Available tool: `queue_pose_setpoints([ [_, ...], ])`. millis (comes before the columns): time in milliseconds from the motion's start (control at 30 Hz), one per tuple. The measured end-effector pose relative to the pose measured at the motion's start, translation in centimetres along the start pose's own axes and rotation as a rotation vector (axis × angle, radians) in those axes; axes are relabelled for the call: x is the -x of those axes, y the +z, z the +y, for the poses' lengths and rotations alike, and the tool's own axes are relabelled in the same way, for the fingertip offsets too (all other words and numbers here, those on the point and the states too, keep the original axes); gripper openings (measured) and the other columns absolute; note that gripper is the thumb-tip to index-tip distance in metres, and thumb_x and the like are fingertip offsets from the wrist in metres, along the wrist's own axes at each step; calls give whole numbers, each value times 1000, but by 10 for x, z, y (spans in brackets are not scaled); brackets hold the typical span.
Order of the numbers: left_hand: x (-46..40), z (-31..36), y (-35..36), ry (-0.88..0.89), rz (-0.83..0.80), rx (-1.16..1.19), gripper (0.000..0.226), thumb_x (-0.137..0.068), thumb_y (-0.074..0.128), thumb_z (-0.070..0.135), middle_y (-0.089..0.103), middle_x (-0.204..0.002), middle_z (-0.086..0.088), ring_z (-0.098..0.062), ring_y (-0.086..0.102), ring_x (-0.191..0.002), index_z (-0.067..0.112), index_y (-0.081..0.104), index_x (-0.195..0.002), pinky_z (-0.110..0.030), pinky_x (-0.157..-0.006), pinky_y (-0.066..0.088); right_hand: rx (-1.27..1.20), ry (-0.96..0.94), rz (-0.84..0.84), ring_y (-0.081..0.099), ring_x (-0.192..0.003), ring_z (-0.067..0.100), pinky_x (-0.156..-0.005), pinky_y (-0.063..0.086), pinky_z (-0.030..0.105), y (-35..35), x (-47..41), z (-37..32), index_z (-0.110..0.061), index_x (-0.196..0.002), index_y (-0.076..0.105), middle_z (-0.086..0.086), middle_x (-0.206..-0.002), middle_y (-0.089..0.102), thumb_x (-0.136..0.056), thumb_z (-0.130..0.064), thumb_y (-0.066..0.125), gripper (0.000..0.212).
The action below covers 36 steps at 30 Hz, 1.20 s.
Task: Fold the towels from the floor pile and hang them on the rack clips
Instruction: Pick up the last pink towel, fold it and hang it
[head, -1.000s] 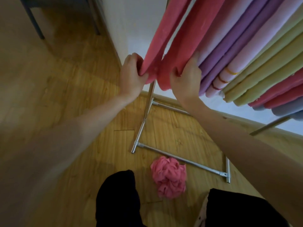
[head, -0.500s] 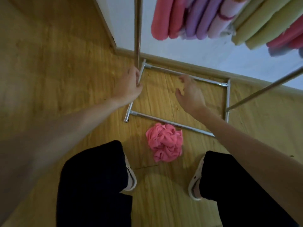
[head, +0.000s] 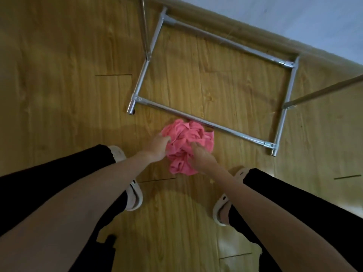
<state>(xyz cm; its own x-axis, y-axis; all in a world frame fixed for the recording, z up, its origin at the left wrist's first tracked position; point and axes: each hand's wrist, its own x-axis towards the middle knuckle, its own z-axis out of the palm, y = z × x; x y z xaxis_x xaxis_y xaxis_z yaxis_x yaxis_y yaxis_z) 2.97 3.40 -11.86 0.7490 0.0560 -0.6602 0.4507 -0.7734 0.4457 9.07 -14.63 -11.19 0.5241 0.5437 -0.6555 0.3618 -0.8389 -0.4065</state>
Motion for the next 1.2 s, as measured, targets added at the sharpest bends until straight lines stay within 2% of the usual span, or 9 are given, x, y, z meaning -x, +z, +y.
queue_pose_setpoints([
  [67, -6, -5, 20, 26, -3, -3, 41, -93, 50, 41, 45, -133, -14, -34, 54, -112, 22, 48, -130, -45, -89, 49, 15, -23, -18, 47, -121, 33, -90, 47, 44, 14, -12, 4, -3, -137, 40, 17, -133, 48, -85, -5, 46, 52],
  [167, -17, -9, 36, -2, 47, -25, 42, -93, 51, 41, 46, -131, -14, -34, 56, -107, 19, 49, -128, -46, -84, 51, 13, -11, 5, 48, -120, 34, -90, 47, 46, 20, -29, 4, -2, -136, 37, 19, -131, 49, -81, 0, 44, 55],
  [267, -22, -9, 35, -4, 44, -9, 31, -90, 60, 34, 55, -112, -10, -29, 56, -98, 11, 60, -111, -43, -84, 49, -23, -12, 47, 56, -107, 34, -82, 52, 42, 20, -44, 5, -12, -143, 29, 20, -126, 49, -80, 5, 42, 67],
  [367, -23, -12, 29, 41, 67, 30, 9, -89, 61, 13, 54, -89, -5, -26, 56, -86, 10, 58, -80, -35, -69, 43, 16, -52, -15, 52, -109, 36, -86, 51, 43, 16, -54, 5, -19, -145, 30, 21, -126, 46, -82, 2, 43, 67],
  [500, -13, -12, 9, 92, 110, 83, 29, -84, 58, 3, 50, -63, 0, -21, 51, -61, 17, 47, -61, -38, -55, 41, 63, -33, -84, 42, -118, 37, -100, 42, 46, 15, -56, 5, -16, -131, 50, 20, -128, 38, -87, -11, 50, 44],
  [667, 9, -8, -20, 61, 106, -41, 28, -82, 67, 6, 51, -67, 6, -14, 56, -65, 20, 49, -65, -18, -53, 34, 36, -24, 11, 47, -113, 36, -90, 48, 43, 6, -23, -1, -7, -113, 60, 20, -129, 38, -88, -17, 55, 27],
  [767, 34, 7, -40, 27, 166, -20, 24, -85, 62, 6, 54, -68, 2, -14, 55, -63, 19, 51, -68, -18, -52, 34, 29, -21, 32, 53, -105, 33, -86, 51, 43, -9, 8, 1, -5, -105, 63, 16, -127, 41, -89, -22, 57, 24],
  [933, 85, 50, -57, -14, 355, 219, 13, -86, 60, 8, 58, -71, -1, -11, 51, -59, 13, 56, -74, -21, -54, 36, -34, 13, 35, 56, -100, 32, -87, 48, 40, -41, 60, 6, -5, -105, 62, 16, -114, 50, -90, -27, 55, 28],
  [1200, 182, 135, -103, 120, 576, 675, 23, -83, 65, 7, 55, -67, 4, -9, 51, -64, 21, 55, -68, -18, -60, 39, -29, -17, 103, 52, -93, 21, -87, 43, 30, -85, 144, 10, -11, -98, 65, 2, -95, 47, -85, -17, 66, 15],
])
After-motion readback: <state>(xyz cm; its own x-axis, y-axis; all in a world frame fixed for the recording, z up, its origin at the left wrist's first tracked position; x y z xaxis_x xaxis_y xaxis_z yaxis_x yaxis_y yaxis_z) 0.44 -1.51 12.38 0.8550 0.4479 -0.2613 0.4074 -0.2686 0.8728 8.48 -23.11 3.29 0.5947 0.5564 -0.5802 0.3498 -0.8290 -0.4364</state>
